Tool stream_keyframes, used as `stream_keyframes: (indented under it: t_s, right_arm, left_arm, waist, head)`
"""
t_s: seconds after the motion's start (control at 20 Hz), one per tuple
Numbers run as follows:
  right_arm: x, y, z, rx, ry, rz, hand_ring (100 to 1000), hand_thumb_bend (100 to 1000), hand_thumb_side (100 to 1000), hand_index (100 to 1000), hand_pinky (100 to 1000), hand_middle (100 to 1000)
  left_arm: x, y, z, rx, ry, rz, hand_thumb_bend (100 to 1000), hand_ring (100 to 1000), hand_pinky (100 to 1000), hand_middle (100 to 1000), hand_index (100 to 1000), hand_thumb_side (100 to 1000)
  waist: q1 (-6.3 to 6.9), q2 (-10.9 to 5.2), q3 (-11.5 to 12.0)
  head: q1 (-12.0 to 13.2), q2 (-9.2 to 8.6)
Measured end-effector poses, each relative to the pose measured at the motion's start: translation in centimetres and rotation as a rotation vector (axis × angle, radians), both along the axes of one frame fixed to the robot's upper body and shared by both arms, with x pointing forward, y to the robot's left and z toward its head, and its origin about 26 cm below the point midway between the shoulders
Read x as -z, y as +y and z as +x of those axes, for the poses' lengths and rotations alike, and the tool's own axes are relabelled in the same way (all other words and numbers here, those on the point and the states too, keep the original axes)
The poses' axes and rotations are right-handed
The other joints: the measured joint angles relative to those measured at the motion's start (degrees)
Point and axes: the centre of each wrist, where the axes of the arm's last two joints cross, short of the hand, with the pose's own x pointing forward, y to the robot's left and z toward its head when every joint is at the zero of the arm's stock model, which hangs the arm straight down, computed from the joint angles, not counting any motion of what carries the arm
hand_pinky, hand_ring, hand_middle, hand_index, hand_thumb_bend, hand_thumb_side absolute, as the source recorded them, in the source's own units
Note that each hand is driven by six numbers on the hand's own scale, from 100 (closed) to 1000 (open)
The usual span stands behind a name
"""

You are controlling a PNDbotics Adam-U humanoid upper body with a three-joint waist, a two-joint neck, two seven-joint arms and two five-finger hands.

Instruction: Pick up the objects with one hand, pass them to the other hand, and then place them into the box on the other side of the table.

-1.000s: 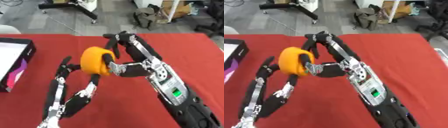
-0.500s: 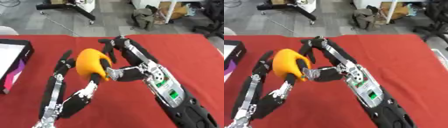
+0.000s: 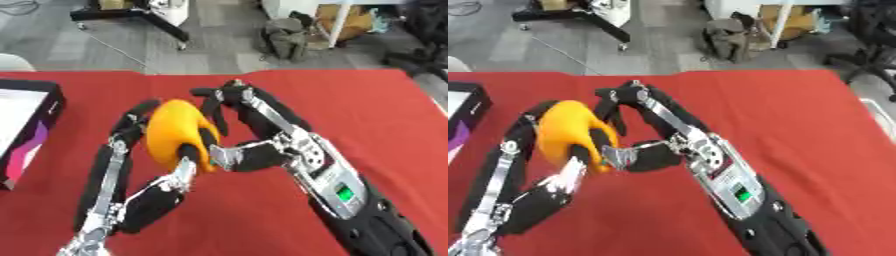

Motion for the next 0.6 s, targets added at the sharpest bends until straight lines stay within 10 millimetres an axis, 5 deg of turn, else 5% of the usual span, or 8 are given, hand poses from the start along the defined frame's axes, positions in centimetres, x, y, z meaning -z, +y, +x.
stream_keyframes:
  t_s: [0.3, 0.4, 0.6]
  right_arm:
    - [0.1, -0.2, -0.1, -0.01, 0.024, 0.004, 541, 100, 263, 512, 957, 345]
    - [-0.1, -0.4, -0.1, -0.012, 0.019, 0.007, 621, 100, 412, 678, 983, 499]
    - [-1.4, -1.5, -0.3, -0.006, -0.042, 0.025, 688, 180, 506, 794, 992, 601]
  left_arm:
    - [0.0, -0.1, 0.0, 0.024, 0.031, -0.019, 100, 750, 986, 734, 438, 394]
    - [0.1, 0.0, -0.1, 0.025, 0.036, -0.021, 100, 746, 985, 728, 430, 405]
    - [0.7, 0.3, -0.2, 0.019, 0.053, -0.016, 100, 698, 962, 676, 390, 419]
  waist:
    - [0.02, 0.0, -0.09]
    - [0.04, 0.0, -0.15]
    - [0.15, 0.0, -0.33]
  head:
    - [-0.03, 0.0]
    - [-0.03, 0.0]
    - [-0.15, 0.01]
